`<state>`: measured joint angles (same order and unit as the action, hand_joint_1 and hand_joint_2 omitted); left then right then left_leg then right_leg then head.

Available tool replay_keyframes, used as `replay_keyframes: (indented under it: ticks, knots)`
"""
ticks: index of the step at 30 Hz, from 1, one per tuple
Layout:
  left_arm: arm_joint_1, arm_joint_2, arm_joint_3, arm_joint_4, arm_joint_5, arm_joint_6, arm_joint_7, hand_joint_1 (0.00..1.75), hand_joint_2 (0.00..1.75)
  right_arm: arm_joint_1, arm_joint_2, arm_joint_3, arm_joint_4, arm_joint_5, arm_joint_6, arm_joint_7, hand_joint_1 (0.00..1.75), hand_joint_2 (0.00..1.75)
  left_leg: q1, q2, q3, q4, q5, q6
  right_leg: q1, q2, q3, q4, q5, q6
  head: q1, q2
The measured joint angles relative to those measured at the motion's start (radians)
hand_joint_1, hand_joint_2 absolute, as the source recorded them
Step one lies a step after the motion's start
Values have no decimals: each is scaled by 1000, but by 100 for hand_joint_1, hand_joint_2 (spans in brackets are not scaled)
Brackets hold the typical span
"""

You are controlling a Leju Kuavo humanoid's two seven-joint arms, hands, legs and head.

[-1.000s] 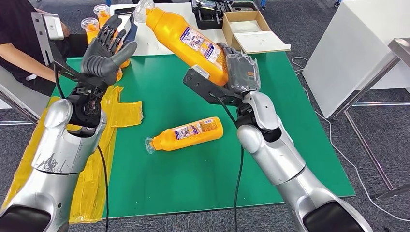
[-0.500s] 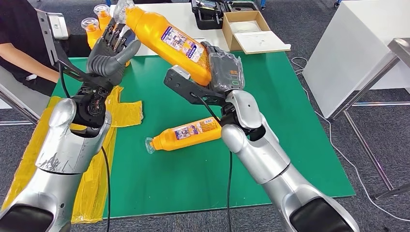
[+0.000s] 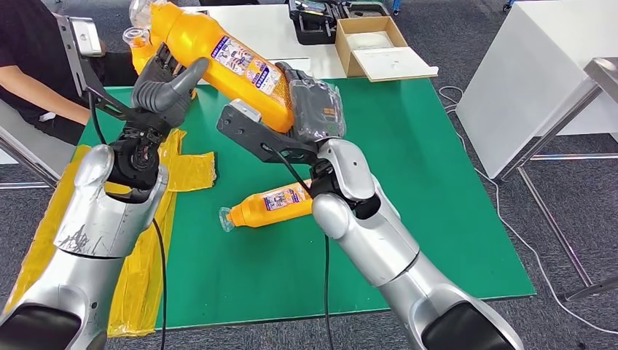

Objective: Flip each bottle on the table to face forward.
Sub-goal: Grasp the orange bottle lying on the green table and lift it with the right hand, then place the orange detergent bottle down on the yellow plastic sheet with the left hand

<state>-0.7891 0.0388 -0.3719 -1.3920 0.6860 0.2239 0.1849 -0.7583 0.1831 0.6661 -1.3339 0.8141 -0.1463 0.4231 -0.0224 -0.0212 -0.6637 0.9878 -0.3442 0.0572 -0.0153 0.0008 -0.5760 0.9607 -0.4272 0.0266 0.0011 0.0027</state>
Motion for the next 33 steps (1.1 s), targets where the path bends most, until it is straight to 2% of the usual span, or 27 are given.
replay_keyframes:
  ticks: [9, 16, 18, 20, 22, 33]
  knots:
    - [-20, -4, 0, 30, 20, 8, -12, 0, 175, 24, 15, 49, 4, -33, 13, 10, 175, 175, 0, 0, 0, 0, 0, 0, 0, 0, 1, 0, 0, 0, 0, 0]
    - [3, -1, 3, 31, 29, 12, -38, 4, 175, 60, 8, 83, -32, -62, 36, 43, 175, 175, 0, 0, -1, 0, 0, 0, 0, 0, 1, 0, 0, 0, 0, 0]
    - [8, 0, 5, 30, 31, 12, -42, 79, 175, 61, 5, 91, -38, -68, 40, 48, 175, 175, 0, 0, -1, 0, 0, 0, 0, 0, 1, 0, 0, 0, 0, 0]
    - [10, 0, 6, 28, 31, 13, -48, 162, 175, 58, 4, 97, -39, -80, 40, 50, 175, 175, 0, 0, -1, 0, 0, 0, 0, 0, 1, 0, 0, 0, 0, 0]
    - [11, 0, 8, 23, 29, 14, -54, 175, 175, 51, 3, 103, -38, -96, 39, 50, 175, 175, 0, 0, -1, 0, 0, 0, 0, 0, 1, 0, 0, 0, 0, 0]
    - [13, 3, 18, 20, 24, 6, -61, 175, 175, 17, -2, 123, -19, -125, 38, 51, 175, 175, 0, 0, -1, 0, 0, 0, 0, 0, 1, 0, 0, 0, 0, 0]
